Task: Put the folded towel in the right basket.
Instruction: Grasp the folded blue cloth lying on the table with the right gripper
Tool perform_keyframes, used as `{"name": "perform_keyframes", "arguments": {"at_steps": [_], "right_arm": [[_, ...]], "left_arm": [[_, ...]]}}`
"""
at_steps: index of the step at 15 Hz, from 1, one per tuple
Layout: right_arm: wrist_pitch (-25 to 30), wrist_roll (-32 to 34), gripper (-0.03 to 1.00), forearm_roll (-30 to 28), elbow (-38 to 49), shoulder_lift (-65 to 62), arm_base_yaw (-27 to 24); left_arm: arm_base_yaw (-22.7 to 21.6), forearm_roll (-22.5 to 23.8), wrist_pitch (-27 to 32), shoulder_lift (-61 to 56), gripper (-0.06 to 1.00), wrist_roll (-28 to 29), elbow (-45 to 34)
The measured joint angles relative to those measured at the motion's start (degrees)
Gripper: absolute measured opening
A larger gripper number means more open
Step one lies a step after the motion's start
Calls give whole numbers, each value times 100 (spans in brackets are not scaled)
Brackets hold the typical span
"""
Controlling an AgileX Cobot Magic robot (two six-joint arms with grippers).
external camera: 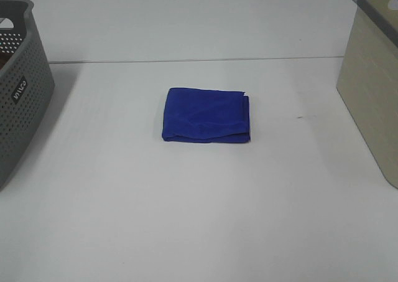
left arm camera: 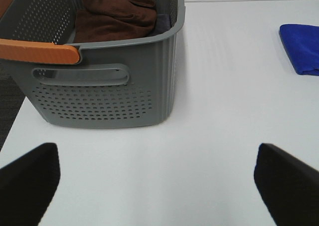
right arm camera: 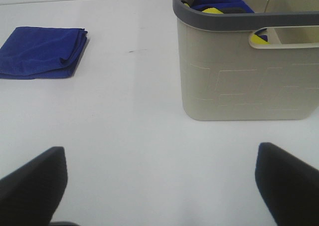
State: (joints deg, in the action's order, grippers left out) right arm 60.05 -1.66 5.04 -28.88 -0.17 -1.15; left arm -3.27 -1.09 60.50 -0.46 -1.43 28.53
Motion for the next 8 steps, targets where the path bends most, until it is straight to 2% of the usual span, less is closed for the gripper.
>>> {"name": "perform_keyframes", "arguments": {"at_steps": [8], "right_arm": [[0,0,98,17,0,0,0]], "left_arm": [[0,0,0,0,99,0,0]]}}
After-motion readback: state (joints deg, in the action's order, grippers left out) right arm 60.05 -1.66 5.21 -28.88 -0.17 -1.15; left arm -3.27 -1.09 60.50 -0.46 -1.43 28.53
